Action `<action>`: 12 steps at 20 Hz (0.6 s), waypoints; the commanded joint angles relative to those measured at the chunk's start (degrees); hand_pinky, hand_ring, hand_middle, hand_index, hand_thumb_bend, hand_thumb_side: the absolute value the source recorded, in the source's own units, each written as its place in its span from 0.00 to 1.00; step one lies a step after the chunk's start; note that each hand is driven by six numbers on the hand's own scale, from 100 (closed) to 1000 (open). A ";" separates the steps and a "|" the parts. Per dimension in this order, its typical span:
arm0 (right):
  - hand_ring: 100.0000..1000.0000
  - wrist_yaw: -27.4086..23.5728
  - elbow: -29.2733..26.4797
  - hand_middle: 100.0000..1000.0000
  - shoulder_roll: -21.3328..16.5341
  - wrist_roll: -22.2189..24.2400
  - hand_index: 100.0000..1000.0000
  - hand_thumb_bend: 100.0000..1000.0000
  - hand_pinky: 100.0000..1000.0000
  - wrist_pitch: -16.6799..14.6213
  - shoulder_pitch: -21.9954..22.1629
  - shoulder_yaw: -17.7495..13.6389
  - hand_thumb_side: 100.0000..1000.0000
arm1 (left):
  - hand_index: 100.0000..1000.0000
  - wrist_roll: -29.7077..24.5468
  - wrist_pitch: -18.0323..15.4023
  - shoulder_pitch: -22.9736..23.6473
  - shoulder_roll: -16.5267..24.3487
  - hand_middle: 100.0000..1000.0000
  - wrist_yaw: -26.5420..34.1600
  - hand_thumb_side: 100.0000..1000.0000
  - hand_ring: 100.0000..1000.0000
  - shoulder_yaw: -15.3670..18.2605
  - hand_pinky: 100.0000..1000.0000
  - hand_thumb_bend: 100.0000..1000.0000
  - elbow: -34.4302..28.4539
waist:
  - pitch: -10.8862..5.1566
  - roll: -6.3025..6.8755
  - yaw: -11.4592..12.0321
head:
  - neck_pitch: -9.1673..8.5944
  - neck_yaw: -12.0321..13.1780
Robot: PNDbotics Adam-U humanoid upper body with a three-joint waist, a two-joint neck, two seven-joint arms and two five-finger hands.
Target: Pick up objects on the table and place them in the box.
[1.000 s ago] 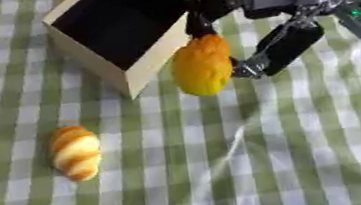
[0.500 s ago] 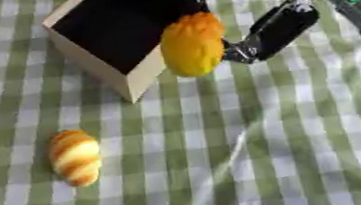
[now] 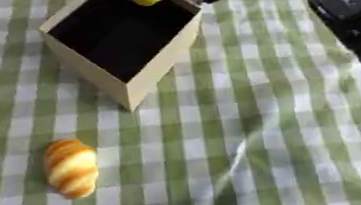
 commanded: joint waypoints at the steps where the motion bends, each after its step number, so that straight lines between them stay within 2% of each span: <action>1: 0.70 4.18 3.92 0.35 -0.17 -2.43 0.61 0.00 0.85 -0.10 -2.27 -0.55 0.01 | 0.85 -1.09 -0.24 -1.32 0.76 0.79 0.99 0.62 0.67 -0.57 0.76 0.00 -0.90 | -0.87 -0.04 1.08 | -1.42 -2.02; 5: 0.71 10.42 8.50 0.38 2.29 -3.64 0.62 0.00 0.84 -1.55 -3.67 0.69 0.03 | 0.85 -1.75 -0.06 -1.74 0.39 0.79 1.43 0.62 0.66 -0.67 0.77 0.00 -0.90 | -0.12 -0.78 2.52 | -1.84 -3.36; 12: 0.74 19.78 10.96 0.45 4.72 -4.73 0.64 0.00 0.84 -5.74 -2.97 2.59 0.10 | 0.85 -1.87 0.37 -1.36 0.05 0.79 1.29 0.62 0.66 -0.39 0.77 0.00 -0.90 | 0.32 -0.76 2.18 | -1.59 -3.31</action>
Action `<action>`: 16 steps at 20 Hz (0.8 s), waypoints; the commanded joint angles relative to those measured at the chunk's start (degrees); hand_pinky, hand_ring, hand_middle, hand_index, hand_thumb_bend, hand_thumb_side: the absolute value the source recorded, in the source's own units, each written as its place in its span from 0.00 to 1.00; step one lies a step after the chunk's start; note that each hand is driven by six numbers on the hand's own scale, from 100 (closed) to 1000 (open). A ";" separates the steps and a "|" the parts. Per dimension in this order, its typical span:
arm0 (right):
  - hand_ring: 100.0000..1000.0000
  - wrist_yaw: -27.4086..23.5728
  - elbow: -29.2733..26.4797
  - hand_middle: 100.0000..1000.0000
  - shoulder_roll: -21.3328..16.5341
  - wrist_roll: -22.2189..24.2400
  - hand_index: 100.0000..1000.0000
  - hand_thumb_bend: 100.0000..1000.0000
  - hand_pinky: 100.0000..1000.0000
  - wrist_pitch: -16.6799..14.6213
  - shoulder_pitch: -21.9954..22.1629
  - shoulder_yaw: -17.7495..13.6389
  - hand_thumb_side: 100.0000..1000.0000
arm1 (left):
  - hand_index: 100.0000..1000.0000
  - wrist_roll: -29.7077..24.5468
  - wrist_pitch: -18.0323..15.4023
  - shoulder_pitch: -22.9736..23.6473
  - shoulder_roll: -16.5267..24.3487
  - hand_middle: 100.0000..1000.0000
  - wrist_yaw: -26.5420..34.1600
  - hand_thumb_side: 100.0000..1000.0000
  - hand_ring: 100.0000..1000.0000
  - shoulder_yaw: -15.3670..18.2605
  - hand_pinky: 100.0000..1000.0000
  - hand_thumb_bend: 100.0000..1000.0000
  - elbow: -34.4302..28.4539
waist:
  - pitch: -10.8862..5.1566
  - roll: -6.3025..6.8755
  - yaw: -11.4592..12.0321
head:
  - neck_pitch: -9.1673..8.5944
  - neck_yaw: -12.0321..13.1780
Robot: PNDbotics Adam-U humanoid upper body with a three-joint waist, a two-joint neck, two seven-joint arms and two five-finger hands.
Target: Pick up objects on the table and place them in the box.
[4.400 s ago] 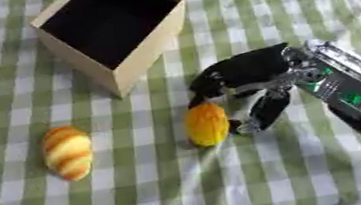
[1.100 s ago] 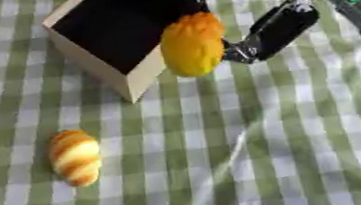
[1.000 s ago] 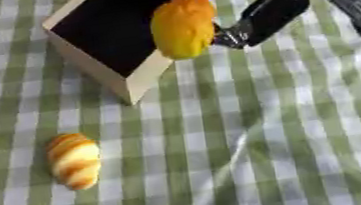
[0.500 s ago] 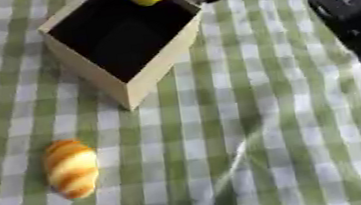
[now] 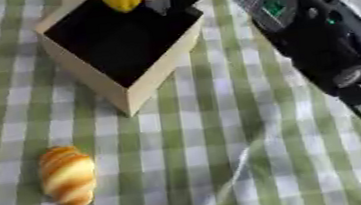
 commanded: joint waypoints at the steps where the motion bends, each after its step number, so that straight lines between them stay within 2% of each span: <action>1: 0.76 4.18 0.39 0.48 -0.31 -0.01 0.66 0.00 0.84 -1.93 -0.49 0.22 0.12 | 0.85 -0.16 0.15 -0.41 0.17 0.79 0.26 0.62 0.66 0.28 0.77 0.00 -0.90 | -1.21 0.64 -0.13 | -0.44 -0.08; 3: 0.80 5.77 0.61 0.55 -0.01 0.23 0.73 0.04 0.84 -2.85 -0.45 0.44 0.16 | 0.85 -0.22 0.20 -0.39 0.08 0.79 0.27 0.62 0.66 0.27 0.77 0.00 -0.90 | -1.22 0.76 -0.21 | -0.39 0.00; 5: 0.88 7.50 0.37 0.73 -0.04 1.36 0.86 0.21 0.87 -4.52 -0.38 0.69 0.20 | 0.85 -0.27 0.33 -0.24 0.02 0.79 0.27 0.62 0.66 0.27 0.77 0.00 -0.90 | -1.28 0.89 -0.42 | -0.28 0.25; 7: 0.93 9.50 -0.18 0.81 -0.12 2.87 0.92 0.31 0.89 -6.78 -0.24 0.69 0.17 | 0.85 -0.38 0.49 -0.13 -0.03 0.79 0.25 0.62 0.66 0.27 0.77 0.00 -0.90 | -1.37 0.98 -0.66 | -0.10 0.48; 8: 0.95 10.57 -0.51 0.83 -0.15 3.55 0.94 0.33 0.90 -7.91 -0.16 0.63 0.13 | 0.85 -0.41 0.54 -0.08 -0.07 0.79 0.25 0.62 0.66 0.29 0.77 0.00 -0.90 | -1.42 1.02 -0.78 | -0.05 0.57; 9: 0.95 11.37 -0.72 0.83 -0.10 4.14 0.94 0.29 0.91 -8.87 -0.08 0.51 0.07 | 0.85 -0.42 0.61 -0.03 -0.12 0.79 0.27 0.62 0.66 0.30 0.77 0.00 -0.90 | -1.47 1.06 -0.87 | 0.01 0.65; 11: 0.93 11.29 -1.03 0.79 0.08 4.34 0.94 0.21 0.90 -9.65 0.00 0.01 0.04 | 0.85 -0.44 0.78 0.07 -0.20 0.79 0.32 0.63 0.66 0.28 0.77 0.00 -0.90 | -1.61 1.13 -1.04 | 0.14 0.77; 15: 0.88 4.56 -3.03 0.67 0.08 0.91 0.90 0.00 0.89 -6.15 -0.35 -1.58 0.00 | 0.84 -0.45 1.15 0.44 -0.35 0.79 0.32 0.63 0.66 0.31 0.77 0.00 -0.90 | -2.07 1.37 -1.42 | 0.39 1.05; 16: 0.88 2.32 -3.79 0.66 -0.16 0.16 0.89 0.00 0.89 -4.89 -0.44 -1.91 0.00 | 0.84 -0.42 1.21 0.48 -0.37 0.79 0.32 0.62 0.66 0.33 0.77 0.00 -0.90 | -2.22 1.43 -1.47 | 0.46 1.12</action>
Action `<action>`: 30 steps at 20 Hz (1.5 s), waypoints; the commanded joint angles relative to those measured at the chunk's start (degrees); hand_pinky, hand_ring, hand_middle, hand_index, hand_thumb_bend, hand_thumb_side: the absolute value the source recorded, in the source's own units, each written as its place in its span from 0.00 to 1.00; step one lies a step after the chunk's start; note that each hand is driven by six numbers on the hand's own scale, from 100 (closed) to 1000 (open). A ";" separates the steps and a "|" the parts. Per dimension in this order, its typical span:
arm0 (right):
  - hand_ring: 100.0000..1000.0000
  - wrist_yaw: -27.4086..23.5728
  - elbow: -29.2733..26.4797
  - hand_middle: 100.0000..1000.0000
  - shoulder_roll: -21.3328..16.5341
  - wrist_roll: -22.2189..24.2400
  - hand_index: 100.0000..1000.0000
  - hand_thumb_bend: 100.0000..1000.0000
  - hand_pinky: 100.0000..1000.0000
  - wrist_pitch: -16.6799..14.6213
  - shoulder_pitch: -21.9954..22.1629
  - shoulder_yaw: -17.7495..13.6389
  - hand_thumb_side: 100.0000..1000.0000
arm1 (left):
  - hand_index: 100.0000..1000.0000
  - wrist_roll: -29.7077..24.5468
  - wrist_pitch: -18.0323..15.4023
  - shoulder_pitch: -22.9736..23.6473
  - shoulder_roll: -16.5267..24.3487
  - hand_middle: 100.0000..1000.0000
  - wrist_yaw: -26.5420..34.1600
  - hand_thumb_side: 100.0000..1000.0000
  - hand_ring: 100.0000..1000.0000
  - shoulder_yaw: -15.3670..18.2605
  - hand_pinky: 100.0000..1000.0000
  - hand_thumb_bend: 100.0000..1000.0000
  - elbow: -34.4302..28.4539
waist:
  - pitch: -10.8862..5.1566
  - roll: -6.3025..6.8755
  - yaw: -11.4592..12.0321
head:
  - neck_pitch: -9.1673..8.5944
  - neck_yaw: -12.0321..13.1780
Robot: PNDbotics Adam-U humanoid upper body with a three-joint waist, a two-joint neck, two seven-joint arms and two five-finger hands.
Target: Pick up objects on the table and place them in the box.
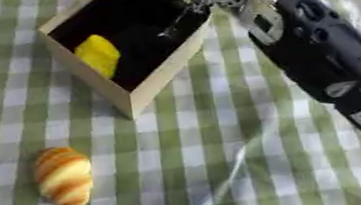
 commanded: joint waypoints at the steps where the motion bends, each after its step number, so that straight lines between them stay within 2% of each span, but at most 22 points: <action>1: 0.88 -6.22 -3.28 0.65 -1.80 -2.08 0.89 0.00 0.89 3.20 -0.91 -1.80 0.00 | 0.84 0.06 0.34 -0.09 0.46 0.79 0.33 0.62 0.66 0.34 0.77 0.00 -0.90 | -2.16 0.65 -0.15 | 0.41 0.34; 5: 0.88 -12.35 -8.86 0.65 -4.33 -1.76 0.90 0.00 0.89 6.43 0.86 -3.35 0.00 | 0.84 0.20 0.42 0.50 0.69 0.79 0.24 0.62 0.66 0.55 0.77 0.00 -0.90 | -2.87 0.96 -0.96 | 1.10 1.56; 8: 0.87 -16.90 -14.51 0.63 -6.73 -1.71 0.89 0.00 0.89 8.99 4.04 -5.32 0.00 | 0.84 0.59 0.31 0.96 1.01 0.79 0.03 0.62 0.66 0.92 0.77 0.00 -0.90 | -3.39 1.25 -1.96 | 1.67 3.22; 12: 0.86 -25.32 -25.71 0.59 -10.37 -4.24 0.88 0.00 0.89 13.42 12.15 -10.46 0.00 | 0.84 1.43 -0.04 1.54 1.60 0.79 -0.46 0.62 0.66 1.49 0.77 0.00 -0.90 | -4.02 1.90 -3.85 | 2.22 6.11; 14: 0.85 -30.00 -28.46 0.57 -11.12 -6.04 0.88 0.00 0.89 14.06 15.68 -13.06 0.00 | 0.84 1.67 -0.11 1.73 1.90 0.79 -0.75 0.62 0.66 1.60 0.77 0.00 -0.90 | -4.35 2.36 -4.84 | 2.63 7.25; 16: 0.84 -34.15 -29.12 0.55 -11.72 -8.28 0.88 0.00 0.89 12.26 19.10 -15.37 0.00 | 0.85 1.70 -0.24 1.84 2.63 0.79 -1.22 0.61 0.66 1.61 0.77 0.00 -0.90 | -4.66 2.90 -5.86 | 3.02 8.22; 18: 0.84 -37.89 -29.28 0.55 -12.16 -10.83 0.87 0.00 0.89 8.63 23.92 -17.70 0.00 | 0.85 1.54 -0.98 1.55 4.43 0.78 -2.39 0.60 0.67 1.64 0.76 0.00 -0.90 | -5.03 3.57 -7.02 | 3.43 9.32; 19: 0.83 -39.17 -29.31 0.55 -12.21 -12.01 0.87 0.00 0.89 6.64 26.26 -18.73 0.18 | 0.85 1.50 -1.43 1.28 5.43 0.77 -3.24 0.63 0.67 1.64 0.76 0.01 -0.90 | -5.16 3.82 -7.42 | 3.56 9.69; 20: 0.83 -40.26 -29.32 0.54 -11.91 -13.26 0.87 0.00 0.89 4.67 28.70 -19.68 0.00 | 0.85 1.30 -2.08 0.79 6.89 0.77 -4.49 0.59 0.67 1.62 0.76 0.00 -0.90 | -5.27 4.09 -7.85 | 3.63 10.06; 23: 0.83 -42.52 -29.33 0.54 -9.26 -17.63 0.86 0.00 0.90 -1.62 36.49 -22.42 0.00 | 0.86 0.39 -3.43 -0.96 13.26 0.76 -9.15 0.55 0.67 0.98 0.75 0.00 -0.90 | -5.58 4.74 -9.14 | 3.91 11.14; 24: 0.82 -43.01 -29.33 0.54 -8.05 -18.79 0.86 0.00 0.91 -3.38 38.57 -22.90 0.07 | 0.86 -0.37 -3.58 -1.46 15.44 0.75 -11.02 0.49 0.67 0.53 0.75 0.00 -0.90 | -5.67 5.02 -9.60 | 3.98 11.46; 25: 0.82 -43.28 -29.33 0.53 -6.61 -19.66 0.86 0.00 0.91 -5.27 40.69 -23.33 0.09 | 0.86 -1.77 -3.51 -2.00 17.82 0.75 -13.40 0.47 0.68 -0.09 0.75 0.00 -0.90 | -5.74 5.28 -10.10 | 4.01 11.79; 27: 0.82 -42.65 -29.33 0.53 -3.65 -20.95 0.85 0.00 0.90 -8.72 44.44 -24.24 0.07 | 0.88 -5.79 -3.35 -3.07 22.28 0.74 -18.69 0.41 0.68 -1.71 0.74 0.00 -0.90 | -5.85 5.73 -11.11 | 4.11 12.43; 28: 0.82 -41.76 -29.33 0.53 -2.04 -21.56 0.84 0.00 0.90 -10.16 46.23 -24.67 0.07 | 0.88 -8.27 -3.47 -3.76 24.53 0.74 -21.25 0.34 0.69 -2.78 0.73 0.00 -0.90 | -5.92 5.93 -11.63 | 4.16 12.72; 30: 0.81 -39.47 -29.33 0.53 1.10 -23.00 0.84 0.00 0.90 -12.29 49.17 -25.33 0.08 | 0.89 -13.16 -4.67 -5.27 28.53 0.74 -25.84 0.31 0.71 -4.99 0.73 0.00 -0.90 | -5.99 6.23 -12.44 | 4.22 13.17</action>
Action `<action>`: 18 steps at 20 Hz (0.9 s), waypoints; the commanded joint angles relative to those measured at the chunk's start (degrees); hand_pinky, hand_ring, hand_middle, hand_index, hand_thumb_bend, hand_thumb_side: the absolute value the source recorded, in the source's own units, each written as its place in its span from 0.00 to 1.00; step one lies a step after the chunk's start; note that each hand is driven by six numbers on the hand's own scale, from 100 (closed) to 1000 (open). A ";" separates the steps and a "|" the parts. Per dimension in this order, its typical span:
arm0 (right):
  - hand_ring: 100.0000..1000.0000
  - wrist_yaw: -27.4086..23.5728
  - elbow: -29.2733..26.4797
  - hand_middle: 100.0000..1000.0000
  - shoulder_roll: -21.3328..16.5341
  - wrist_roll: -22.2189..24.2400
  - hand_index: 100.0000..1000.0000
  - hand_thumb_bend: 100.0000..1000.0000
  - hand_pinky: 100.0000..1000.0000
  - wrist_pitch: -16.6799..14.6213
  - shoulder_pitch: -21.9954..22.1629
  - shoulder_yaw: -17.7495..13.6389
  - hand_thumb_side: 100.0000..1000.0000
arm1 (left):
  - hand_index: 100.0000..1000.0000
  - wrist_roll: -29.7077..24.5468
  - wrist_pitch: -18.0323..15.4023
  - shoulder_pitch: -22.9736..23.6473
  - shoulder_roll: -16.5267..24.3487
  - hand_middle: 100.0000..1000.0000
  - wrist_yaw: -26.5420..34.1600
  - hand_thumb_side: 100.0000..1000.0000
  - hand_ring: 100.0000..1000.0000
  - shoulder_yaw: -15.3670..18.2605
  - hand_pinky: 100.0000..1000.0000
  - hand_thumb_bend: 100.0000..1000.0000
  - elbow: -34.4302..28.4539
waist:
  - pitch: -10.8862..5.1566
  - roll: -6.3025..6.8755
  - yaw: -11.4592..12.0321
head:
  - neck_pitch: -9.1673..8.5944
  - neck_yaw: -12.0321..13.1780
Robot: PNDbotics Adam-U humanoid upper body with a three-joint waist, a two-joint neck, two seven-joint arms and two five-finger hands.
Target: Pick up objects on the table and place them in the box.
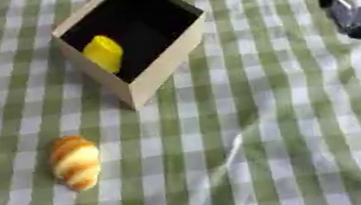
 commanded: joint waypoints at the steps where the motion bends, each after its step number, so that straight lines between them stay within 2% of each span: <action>1: 0.81 3.02 -0.94 0.53 3.44 -2.51 0.83 0.00 0.90 -3.44 2.44 -2.01 0.08 | 0.89 -7.08 -1.92 -2.12 7.90 0.75 -6.97 0.32 0.71 -2.94 0.73 0.00 -0.89 | -1.53 0.26 -0.59 | 0.32 0.94; 5: 0.81 7.44 -0.94 0.53 7.82 -6.96 0.83 0.00 0.90 -5.13 5.43 -3.30 0.04 | 0.90 -12.20 -5.72 -3.23 14.23 0.79 -10.34 0.36 0.74 -6.90 0.75 0.00 -0.89 | -1.48 0.62 -1.62 | 0.56 1.68; 9: 0.80 10.39 -0.94 0.52 10.56 -10.52 0.82 0.00 0.90 -6.31 6.58 -3.23 0.05 | 0.91 -15.79 -7.83 -3.81 17.79 0.83 -10.69 0.38 0.78 -10.69 0.77 0.00 -0.89 | -1.42 0.92 -2.22 | 0.58 2.25; 14: 0.79 12.77 -0.94 0.51 12.58 -12.43 0.82 0.00 0.90 -6.81 7.34 -2.60 0.07 | 0.89 -20.21 -7.60 -6.52 17.11 0.86 -9.59 0.32 0.79 -14.21 0.78 0.00 -0.89 | -1.49 1.09 -2.43 | 0.60 2.69; 16: 0.79 13.24 -0.94 0.51 13.05 -12.59 0.82 0.00 0.90 -6.54 7.40 -2.27 0.11 | 0.89 -22.35 -7.12 -7.43 16.55 0.85 -9.30 0.31 0.80 -15.19 0.78 0.02 -0.89 | -1.52 1.11 -2.48 | 0.67 2.85; 18: 0.79 13.54 -0.94 0.51 13.44 -12.46 0.82 0.00 0.90 -6.49 7.30 -1.95 0.12 | 0.88 -24.82 -6.14 -7.36 16.33 0.85 -9.72 0.38 0.80 -15.75 0.78 0.08 -0.89 | -1.49 1.15 -2.54 | 0.73 2.95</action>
